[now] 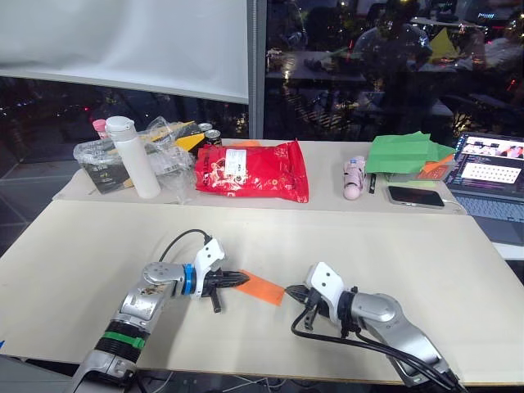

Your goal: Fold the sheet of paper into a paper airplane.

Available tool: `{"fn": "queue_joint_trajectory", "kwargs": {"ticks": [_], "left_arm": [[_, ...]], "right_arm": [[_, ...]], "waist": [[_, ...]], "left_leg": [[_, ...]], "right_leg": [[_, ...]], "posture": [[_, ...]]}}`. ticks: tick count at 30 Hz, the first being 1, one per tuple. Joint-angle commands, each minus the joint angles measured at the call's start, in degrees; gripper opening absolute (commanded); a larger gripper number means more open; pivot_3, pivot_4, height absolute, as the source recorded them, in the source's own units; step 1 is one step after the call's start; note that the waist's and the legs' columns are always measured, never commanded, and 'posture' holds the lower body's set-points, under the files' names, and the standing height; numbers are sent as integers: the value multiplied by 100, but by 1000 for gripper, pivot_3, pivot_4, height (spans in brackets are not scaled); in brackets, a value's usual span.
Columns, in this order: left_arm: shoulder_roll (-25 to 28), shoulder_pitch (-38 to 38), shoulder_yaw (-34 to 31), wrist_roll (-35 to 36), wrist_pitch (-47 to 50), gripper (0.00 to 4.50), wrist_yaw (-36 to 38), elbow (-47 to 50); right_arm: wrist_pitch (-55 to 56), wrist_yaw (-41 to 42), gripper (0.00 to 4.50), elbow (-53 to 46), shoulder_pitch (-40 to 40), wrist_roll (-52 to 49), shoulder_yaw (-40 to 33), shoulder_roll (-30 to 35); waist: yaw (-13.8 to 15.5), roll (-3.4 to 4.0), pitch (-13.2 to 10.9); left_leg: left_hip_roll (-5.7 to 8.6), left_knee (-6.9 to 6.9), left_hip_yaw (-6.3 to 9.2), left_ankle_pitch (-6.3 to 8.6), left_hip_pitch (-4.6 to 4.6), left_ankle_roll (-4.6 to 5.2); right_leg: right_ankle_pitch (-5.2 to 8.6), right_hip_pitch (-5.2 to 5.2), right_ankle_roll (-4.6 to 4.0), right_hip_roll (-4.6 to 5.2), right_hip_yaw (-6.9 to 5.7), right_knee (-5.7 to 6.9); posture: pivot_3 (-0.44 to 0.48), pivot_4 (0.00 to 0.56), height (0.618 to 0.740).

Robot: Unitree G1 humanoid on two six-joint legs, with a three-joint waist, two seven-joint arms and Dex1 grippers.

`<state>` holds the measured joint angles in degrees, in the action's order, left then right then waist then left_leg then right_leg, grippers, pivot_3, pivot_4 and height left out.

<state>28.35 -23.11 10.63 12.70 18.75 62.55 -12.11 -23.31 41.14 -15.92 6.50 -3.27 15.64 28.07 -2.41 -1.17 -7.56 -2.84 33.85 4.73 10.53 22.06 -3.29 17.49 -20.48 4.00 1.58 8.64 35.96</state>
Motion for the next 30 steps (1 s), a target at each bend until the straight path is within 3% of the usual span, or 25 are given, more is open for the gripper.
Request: {"fn": "queue_joint_trajectory", "kwargs": {"ticks": [1, 9, 18, 22, 30], "left_arm": [[-53, -116, -94, 20, -80, 0, -87, -2], [43, 39, -274, 279, 32, 0, -38, 442], [1392, -356, -1184, 1368, 1451, 0, 580, 1524], [2064, 158, -1527, 1427, 1504, 0, 729, 1741], [2144, 904, -1855, 1672, 1619, 0, 402, 2268]], "right_arm": [[-350, 164, 32, -126, -64, -223, -246, 219], [-907, 522, 32, -777, 524, -853, -574, 488], [-2264, 1003, 32, -1510, 1391, -1722, -541, 878], [-2181, 792, 32, -1199, 1868, -1392, 182, 542], [-1919, 613, 32, -388, 2621, -831, 879, 43]], "waist": [[-1, 0, -1], [-50, -2, -9], [-72, -10, -22], [-168, -8, -22], [-103, -11, -32]], "left_leg": [[0, 0, 0, 0, 2, 0], [0, -1, 0, 0, 17, 0], [-2, -3, 2, -1, 26, 1], [-7, -16, -2, 0, 21, 1], [-9, -6, -4, -1, 30, 1]], "right_leg": [[0, -1, 0, 0, 0, -1], [-2, -19, 1, -2, 1, 5], [-2, -37, 2, -2, 1, 8], [-1, -40, 0, -2, 2, 2], [-2, -74, -5, 0, -1, 8]], "posture": [[0, 150, 715], [0, 150, 715], [0, 150, 715], [0, 150, 715], [0, 150, 715]]}}
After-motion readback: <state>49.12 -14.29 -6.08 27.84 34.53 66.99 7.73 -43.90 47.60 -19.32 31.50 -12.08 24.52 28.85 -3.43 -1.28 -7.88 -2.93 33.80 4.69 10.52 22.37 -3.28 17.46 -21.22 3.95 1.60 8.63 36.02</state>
